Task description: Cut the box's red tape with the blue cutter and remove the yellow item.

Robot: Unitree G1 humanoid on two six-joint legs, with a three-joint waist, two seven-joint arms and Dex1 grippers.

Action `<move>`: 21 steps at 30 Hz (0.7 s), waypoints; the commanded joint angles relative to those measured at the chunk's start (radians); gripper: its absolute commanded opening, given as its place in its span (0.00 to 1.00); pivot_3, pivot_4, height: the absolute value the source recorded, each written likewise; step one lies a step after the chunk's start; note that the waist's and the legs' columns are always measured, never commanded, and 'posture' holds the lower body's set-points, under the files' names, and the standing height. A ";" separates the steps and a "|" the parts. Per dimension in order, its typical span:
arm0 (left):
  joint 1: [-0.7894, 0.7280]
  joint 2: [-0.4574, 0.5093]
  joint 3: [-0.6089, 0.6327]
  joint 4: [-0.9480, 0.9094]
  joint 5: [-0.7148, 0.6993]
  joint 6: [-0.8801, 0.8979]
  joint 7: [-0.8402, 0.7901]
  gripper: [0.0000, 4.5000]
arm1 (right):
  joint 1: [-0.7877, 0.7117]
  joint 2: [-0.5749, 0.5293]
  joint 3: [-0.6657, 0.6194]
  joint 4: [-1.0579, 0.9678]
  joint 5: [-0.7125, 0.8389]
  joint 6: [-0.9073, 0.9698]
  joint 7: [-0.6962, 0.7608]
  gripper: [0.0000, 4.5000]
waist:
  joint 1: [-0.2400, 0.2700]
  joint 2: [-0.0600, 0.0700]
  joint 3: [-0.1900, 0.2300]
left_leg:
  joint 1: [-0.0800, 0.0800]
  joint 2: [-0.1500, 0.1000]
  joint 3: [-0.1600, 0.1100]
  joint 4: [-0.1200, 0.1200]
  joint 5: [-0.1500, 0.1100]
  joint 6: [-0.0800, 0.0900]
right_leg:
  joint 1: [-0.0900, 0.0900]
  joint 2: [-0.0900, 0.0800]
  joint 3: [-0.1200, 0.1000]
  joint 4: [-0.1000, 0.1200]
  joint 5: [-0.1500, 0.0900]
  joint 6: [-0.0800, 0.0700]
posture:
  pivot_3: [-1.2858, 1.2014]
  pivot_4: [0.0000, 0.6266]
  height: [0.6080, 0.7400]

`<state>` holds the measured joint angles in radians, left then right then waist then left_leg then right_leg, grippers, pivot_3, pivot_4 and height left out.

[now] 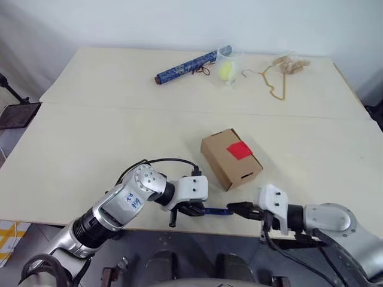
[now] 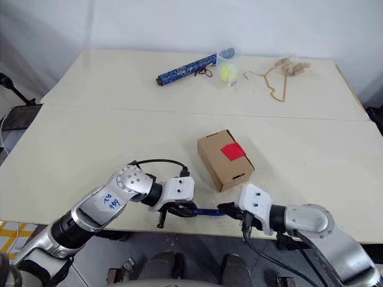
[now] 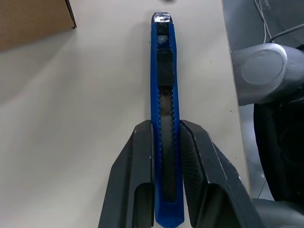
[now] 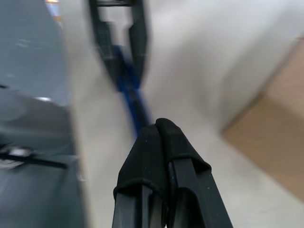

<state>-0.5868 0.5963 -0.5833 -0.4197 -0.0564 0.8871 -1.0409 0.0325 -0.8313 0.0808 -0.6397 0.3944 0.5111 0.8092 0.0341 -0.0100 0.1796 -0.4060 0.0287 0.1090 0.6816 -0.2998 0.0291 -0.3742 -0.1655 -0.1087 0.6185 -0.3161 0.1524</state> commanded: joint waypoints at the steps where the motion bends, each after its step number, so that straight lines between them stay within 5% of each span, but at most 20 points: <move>1: -0.023 -0.007 -0.032 0.005 -0.003 0.040 0.010 0.09 | -0.034 -0.002 0.038 0.031 -0.038 -0.023 0.025 0.01 | 0.001 0.000 0.000 | 0.000 0.000 0.000 0.000 0.000 0.000 | 0.000 0.000 0.000 0.000 0.000 0.000 | 0.52 0.24 1.00; 21: -0.070 -0.014 -0.080 -0.013 -0.016 0.081 0.042 0.09 | -0.056 0.016 0.155 0.194 -0.209 -0.275 0.162 0.01 | -0.004 0.000 0.000 | 0.000 0.000 0.000 0.000 0.000 0.000 | 0.000 0.000 0.000 0.001 0.000 0.000 | 0.52 0.24 1.00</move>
<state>-0.6549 0.5898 -0.6370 -0.4222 -0.0758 0.9619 -1.0167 -0.0247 -0.8224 0.2145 -0.4609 0.2064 0.2399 0.9622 0.0304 -0.0099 0.1796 -0.4058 0.0287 0.1092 0.6821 -0.3000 0.0293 -0.3740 -0.1653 -0.1089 0.6195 -0.3161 0.1525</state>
